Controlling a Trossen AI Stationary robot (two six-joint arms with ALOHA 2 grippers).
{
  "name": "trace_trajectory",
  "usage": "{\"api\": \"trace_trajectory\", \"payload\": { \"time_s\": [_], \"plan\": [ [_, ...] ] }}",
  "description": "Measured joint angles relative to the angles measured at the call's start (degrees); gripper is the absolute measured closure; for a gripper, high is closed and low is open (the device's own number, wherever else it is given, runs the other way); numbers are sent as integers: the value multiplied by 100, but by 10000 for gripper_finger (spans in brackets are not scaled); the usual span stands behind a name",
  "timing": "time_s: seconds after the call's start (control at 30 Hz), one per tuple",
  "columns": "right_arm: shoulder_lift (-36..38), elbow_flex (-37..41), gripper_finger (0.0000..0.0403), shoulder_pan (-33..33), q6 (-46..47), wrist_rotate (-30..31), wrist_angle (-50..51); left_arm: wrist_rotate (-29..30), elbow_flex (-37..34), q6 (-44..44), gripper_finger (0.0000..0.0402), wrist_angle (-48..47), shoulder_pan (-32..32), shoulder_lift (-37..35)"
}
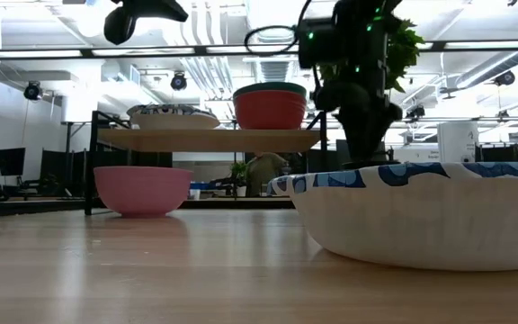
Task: Place and stack bowls onto a shelf
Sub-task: Stack the blue plastic bowl on top of the green plastic bowl on the shelf
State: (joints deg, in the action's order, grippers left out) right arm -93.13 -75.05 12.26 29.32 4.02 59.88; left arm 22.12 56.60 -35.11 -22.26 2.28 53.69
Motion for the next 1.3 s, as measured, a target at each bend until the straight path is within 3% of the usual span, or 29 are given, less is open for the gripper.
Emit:
{"api": "trace_trajectory", "payload": {
  "time_s": [0.4,0.8,1.07,1.3],
  "plan": [
    [-551,7,247,-1,-47,27,-64,98,-2,-11,401,-2,0,0],
    [-520,7,385,-16,109,-64,-39,259,0,-12,402,-2,0,0],
    [16,-156,393,-443,612,-483,451,261,0,-97,402,31,0,0],
    [850,-750,393,-1288,482,-1303,504,278,0,-97,401,33,0,0]
  ]
}}
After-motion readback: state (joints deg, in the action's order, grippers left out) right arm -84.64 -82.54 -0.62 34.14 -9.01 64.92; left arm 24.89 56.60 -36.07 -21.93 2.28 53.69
